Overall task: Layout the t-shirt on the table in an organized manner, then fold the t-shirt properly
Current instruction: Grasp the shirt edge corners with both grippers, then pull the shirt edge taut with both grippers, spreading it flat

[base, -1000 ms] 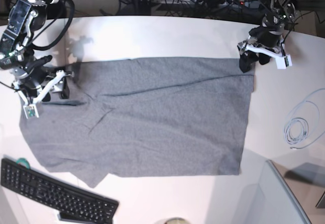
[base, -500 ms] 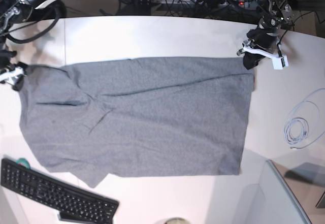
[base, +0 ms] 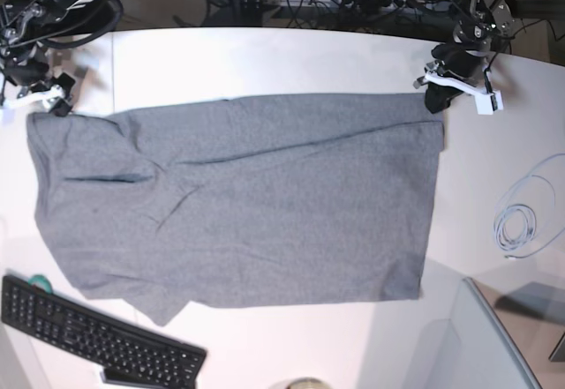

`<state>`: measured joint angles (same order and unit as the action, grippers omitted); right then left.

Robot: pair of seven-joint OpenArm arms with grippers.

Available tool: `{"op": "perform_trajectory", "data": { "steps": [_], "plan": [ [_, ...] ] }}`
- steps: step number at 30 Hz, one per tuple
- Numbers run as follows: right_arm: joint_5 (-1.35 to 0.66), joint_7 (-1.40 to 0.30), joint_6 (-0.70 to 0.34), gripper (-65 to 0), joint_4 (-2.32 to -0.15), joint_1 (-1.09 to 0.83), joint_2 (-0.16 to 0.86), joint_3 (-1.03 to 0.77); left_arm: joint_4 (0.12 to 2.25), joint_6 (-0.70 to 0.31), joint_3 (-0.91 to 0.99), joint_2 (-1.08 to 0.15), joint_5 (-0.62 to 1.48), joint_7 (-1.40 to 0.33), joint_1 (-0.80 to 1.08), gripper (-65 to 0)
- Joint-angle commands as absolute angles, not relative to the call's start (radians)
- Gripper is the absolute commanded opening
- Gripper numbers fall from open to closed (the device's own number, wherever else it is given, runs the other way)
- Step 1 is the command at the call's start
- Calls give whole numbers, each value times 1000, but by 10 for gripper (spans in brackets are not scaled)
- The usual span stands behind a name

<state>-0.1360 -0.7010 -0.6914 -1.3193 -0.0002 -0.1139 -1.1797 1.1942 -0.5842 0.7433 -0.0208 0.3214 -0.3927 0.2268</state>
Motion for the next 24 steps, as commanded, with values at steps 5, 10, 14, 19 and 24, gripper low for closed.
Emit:
{"op": "perform_trajectory", "data": {
  "steps": [5,10,14,19,24],
  "plan": [
    [-292,-685,-698,-302,-1234,28,-68,-1224,1224,-575,745,-47,305,-412,252,-650],
    [-352,-685,-698,-302,-1136,30,-10,-1224,1231,-575,745,-51,302,-412,254,-650],
    [-354,-685,-698,-302,-1063,56,15,-1225,1231,-575,745,-51,300,-412,254,-650],
    [-354,-685,-698,-303,-1055,74,15,-1224,1231,-575,745,-51,300,-412,254,-650],
    [-354,-685,-698,-309,-1055,96,16,-1222,1231,-575,745,-53,295,-412,254,-650]
  ]
}}
